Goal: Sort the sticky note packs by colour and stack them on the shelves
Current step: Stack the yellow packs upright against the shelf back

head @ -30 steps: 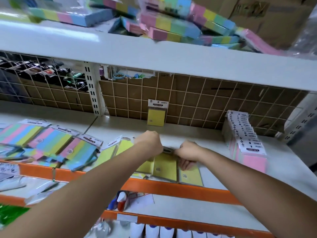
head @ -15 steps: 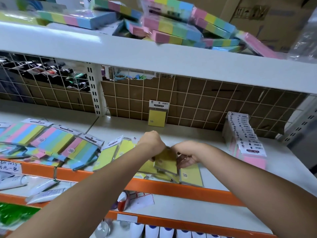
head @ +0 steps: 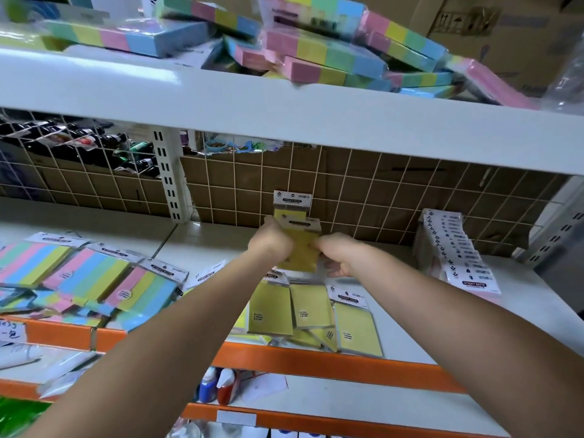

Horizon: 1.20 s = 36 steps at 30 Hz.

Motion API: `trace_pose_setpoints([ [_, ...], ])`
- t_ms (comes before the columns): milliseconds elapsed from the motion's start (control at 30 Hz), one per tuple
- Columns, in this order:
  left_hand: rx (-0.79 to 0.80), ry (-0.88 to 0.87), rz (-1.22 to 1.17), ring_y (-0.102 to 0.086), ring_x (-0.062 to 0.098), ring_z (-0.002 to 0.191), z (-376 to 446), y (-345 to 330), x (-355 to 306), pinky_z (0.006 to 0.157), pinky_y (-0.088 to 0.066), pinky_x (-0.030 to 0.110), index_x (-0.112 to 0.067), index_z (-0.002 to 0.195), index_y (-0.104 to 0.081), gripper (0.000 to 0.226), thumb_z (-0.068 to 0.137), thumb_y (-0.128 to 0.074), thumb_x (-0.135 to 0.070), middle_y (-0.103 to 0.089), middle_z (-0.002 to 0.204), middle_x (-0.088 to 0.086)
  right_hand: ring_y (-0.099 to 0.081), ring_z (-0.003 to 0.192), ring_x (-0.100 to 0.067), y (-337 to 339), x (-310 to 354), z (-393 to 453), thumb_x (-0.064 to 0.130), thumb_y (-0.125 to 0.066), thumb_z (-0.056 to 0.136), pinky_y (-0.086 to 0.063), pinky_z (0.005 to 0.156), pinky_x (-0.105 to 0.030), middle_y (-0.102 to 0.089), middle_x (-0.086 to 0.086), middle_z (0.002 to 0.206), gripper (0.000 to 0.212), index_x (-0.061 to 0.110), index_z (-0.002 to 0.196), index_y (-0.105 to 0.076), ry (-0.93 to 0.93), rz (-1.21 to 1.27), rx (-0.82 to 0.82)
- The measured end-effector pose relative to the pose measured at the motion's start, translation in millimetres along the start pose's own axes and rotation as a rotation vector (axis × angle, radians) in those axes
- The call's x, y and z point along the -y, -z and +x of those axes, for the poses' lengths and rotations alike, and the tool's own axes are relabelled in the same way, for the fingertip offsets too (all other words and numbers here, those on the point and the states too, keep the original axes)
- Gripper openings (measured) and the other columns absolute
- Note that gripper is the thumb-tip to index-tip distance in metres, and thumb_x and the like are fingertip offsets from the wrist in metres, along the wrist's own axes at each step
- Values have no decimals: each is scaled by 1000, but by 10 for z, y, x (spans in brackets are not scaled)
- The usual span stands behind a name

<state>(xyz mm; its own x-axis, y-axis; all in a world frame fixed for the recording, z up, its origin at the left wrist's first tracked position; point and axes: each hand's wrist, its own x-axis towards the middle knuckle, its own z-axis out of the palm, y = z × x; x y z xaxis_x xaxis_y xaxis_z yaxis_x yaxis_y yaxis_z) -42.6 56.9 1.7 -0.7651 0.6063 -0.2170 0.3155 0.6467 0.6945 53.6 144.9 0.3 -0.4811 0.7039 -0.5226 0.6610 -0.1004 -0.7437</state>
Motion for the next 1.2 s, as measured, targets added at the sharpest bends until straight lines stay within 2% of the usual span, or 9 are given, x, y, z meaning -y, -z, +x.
trace_pose_setpoints([
  [67,-1,11,-38,-58,29,94,74,5,8,72,-46,34,-6,126,-37,36,91,-48,-10,-57,115,13,-56,108,-31,-52,7,39,19,-49,100,-48,93,-39,-48,-15,137,40,8,137,-43,-9,9,-1],
  [100,6,18,-70,-55,28,89,107,-6,13,67,-45,32,-6,126,-37,36,92,-48,-11,-56,113,13,-58,98,-30,-82,5,79,18,-47,100,-49,92,-39,-44,-14,142,41,7,139,-41,-8,16,6],
  [167,24,47,-147,-55,27,91,169,-41,37,65,-41,31,-5,128,-37,36,94,-48,-13,-54,114,15,-54,75,-23,-165,-2,173,16,-44,100,-51,80,-34,-51,-16,132,38,7,137,-43,-2,12,14],
  [233,27,72,-201,-56,30,104,260,-89,55,74,-43,33,-5,128,-40,34,95,-47,-14,-54,120,15,-54,85,-24,-237,-18,289,15,-42,100,-50,76,-31,-54,-14,112,36,7,135,-46,5,-2,-7],
  [367,31,114,-315,-55,30,112,419,-150,66,89,-44,34,-4,127,-46,34,95,-44,-14,-56,121,14,-45,130,-31,-366,-5,425,15,-39,101,-40,109,-41,-46,-14,141,38,6,138,-43,70,-49,-11],
  [567,64,113,-316,-49,29,120,587,-154,95,95,-39,33,-4,137,-43,41,99,-39,-16,-51,133,16,-51,117,-28,-508,31,535,15,-33,101,-44,88,-33,-48,-11,140,55,18,153,-16,206,-113,-62],
  [800,210,132,-377,-54,31,108,677,-236,217,82,-50,37,-23,139,-35,42,97,-41,-21,-52,129,10,-43,130,-28,-520,0,651,11,-38,101,-37,99,-30,-31,-8,154,68,17,154,4,216,-150,-34],
  [1033,266,255,-352,-46,32,100,720,-197,206,79,-56,48,-16,133,-39,34,99,-36,-14,-43,124,10,-45,127,-28,-489,51,756,12,-36,102,-41,95,-32,-37,-10,150,69,18,154,10,224,-220,31],
  [1200,305,215,-355,-47,39,108,745,-149,259,65,-58,49,-16,138,-34,42,97,-33,-7,-35,139,13,-46,128,-31,-476,60,822,15,-34,104,-41,96,-33,-39,-16,148,73,12,149,23,220,-262,28],
])
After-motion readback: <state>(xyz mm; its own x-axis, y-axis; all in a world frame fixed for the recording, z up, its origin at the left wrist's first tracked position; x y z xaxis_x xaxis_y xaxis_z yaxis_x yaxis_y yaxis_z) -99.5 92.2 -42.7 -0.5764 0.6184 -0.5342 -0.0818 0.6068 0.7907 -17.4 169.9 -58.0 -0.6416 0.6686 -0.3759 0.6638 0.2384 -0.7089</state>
